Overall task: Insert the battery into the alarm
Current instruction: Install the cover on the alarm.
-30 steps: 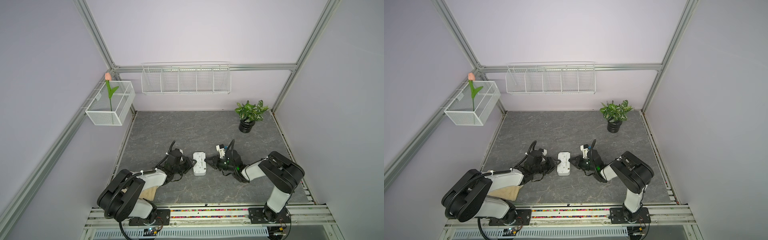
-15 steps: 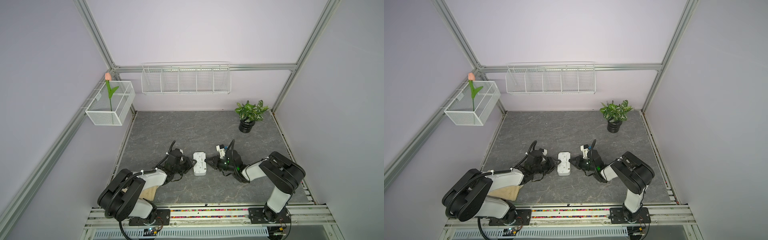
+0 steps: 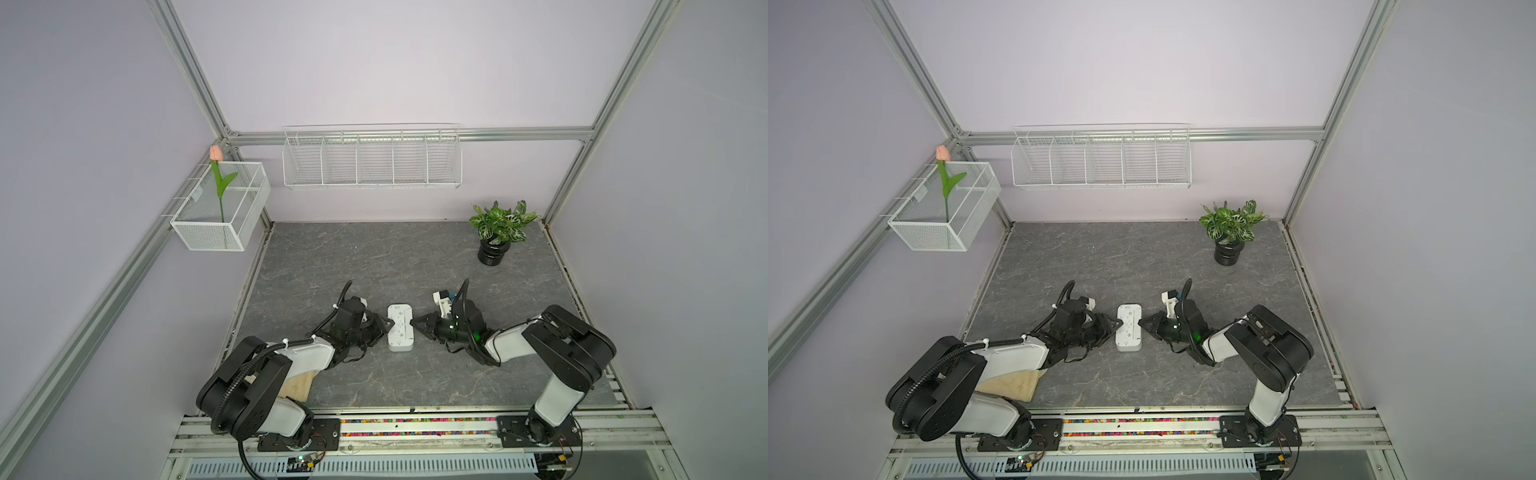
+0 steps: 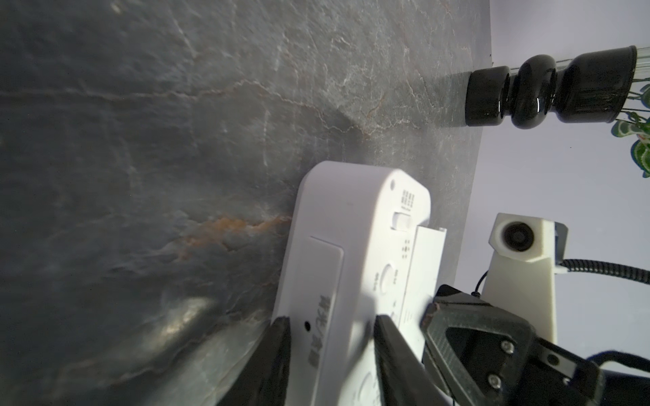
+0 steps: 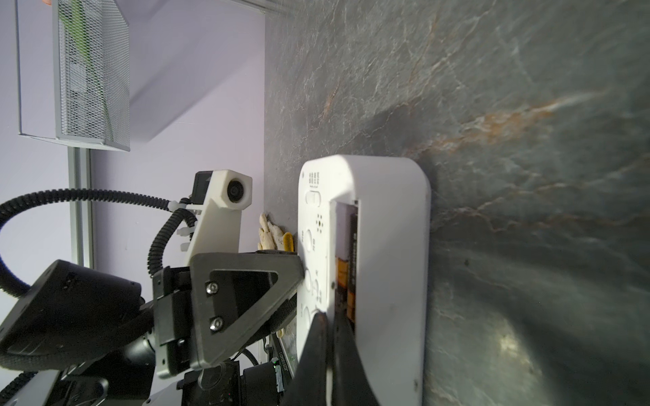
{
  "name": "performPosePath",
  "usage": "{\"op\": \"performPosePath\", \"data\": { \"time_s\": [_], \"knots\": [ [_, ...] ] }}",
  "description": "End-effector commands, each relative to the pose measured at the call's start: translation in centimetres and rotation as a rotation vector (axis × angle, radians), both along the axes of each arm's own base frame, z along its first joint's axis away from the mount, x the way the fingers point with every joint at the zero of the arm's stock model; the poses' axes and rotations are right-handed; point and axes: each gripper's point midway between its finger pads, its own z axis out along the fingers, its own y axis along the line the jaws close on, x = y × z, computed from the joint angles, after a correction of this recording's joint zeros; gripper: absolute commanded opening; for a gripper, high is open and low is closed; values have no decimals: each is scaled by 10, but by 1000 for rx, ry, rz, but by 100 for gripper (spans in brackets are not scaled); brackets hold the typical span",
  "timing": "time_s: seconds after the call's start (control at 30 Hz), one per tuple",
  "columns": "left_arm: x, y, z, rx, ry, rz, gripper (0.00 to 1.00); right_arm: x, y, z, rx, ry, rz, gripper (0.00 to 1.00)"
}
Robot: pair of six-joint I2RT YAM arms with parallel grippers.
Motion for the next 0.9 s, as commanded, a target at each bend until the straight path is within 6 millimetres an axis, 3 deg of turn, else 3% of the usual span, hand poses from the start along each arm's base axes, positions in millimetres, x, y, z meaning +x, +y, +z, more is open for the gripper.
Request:
{"op": "performPosePath", "data": {
  "time_s": [0.0,0.27,0.43,0.87],
  "knots": [
    [5,-8,8,-18,-27,-17,42,-9,-2,-10,-45,31,22,7],
    [5,-8,8,-17,-27,-18,42,-9,-4,-13,-97,37,32,16],
    [5,-9,9,-20,-28,-21,42,-9,-7,-14,-138,34,34,28],
    [5,-10,9,-20,-26,-21,41,-8,-14,-10,-240,16,42,32]
  ]
}}
